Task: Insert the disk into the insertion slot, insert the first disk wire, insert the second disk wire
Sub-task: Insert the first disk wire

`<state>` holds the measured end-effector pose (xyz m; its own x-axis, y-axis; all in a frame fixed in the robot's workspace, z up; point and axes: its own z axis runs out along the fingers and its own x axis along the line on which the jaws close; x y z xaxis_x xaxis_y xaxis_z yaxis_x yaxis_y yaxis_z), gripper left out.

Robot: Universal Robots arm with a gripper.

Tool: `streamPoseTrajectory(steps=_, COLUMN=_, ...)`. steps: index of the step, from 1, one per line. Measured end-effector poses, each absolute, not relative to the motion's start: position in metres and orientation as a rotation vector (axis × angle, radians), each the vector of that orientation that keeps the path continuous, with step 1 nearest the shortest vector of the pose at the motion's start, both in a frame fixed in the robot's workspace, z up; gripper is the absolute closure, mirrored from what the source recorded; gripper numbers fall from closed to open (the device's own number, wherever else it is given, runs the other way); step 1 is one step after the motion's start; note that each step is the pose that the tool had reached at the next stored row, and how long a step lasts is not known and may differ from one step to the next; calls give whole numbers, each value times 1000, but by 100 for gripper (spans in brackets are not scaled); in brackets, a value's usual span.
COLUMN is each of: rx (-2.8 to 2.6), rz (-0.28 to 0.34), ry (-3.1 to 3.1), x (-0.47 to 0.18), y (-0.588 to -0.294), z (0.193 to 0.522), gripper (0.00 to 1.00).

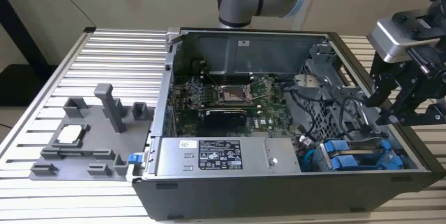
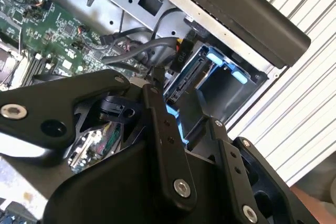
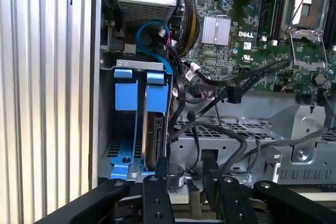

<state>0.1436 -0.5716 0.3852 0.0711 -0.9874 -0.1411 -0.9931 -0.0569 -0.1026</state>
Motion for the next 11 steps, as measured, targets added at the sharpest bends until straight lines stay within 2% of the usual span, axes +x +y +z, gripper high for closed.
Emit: streamPoseTrajectory(steps=11, rx=-2176, rz=61, ry=2040, x=159, y=-565, z=386, gripper=60)
